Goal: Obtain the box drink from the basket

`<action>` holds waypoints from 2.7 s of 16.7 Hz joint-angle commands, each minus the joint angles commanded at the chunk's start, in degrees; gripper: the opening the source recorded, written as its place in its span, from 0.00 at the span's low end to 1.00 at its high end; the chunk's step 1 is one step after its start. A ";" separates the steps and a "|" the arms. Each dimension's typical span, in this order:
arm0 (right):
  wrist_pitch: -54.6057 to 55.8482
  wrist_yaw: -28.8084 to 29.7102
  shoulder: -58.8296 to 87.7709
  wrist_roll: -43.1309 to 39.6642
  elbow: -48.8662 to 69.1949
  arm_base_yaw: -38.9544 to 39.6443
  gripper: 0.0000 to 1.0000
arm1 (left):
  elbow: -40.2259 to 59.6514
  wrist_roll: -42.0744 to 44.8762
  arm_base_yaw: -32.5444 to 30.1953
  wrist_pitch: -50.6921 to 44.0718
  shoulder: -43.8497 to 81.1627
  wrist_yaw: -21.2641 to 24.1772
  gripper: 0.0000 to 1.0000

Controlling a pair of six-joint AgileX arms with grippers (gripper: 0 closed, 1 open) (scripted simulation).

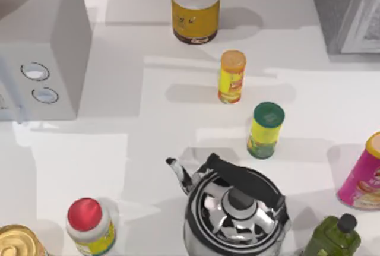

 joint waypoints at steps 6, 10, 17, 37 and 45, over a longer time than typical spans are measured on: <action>0.00 0.00 0.00 0.00 0.00 0.00 1.00 | 15.70 -0.01 -0.27 -15.14 0.61 -0.21 0.00; 0.00 0.00 0.00 0.00 0.00 0.00 1.00 | 25.32 0.00 -0.26 -22.99 2.04 -0.11 0.00; 0.00 0.00 0.00 0.00 0.00 0.00 1.00 | 28.69 0.11 -0.09 -25.50 2.45 -0.05 0.00; 0.00 0.00 0.00 0.00 0.00 0.00 1.00 | -47.66 -0.77 -12.10 -20.99 -68.01 -13.91 0.00; 0.00 0.00 0.00 0.00 0.00 0.00 1.00 | -71.04 -1.02 -16.66 -19.36 -90.38 -18.10 0.00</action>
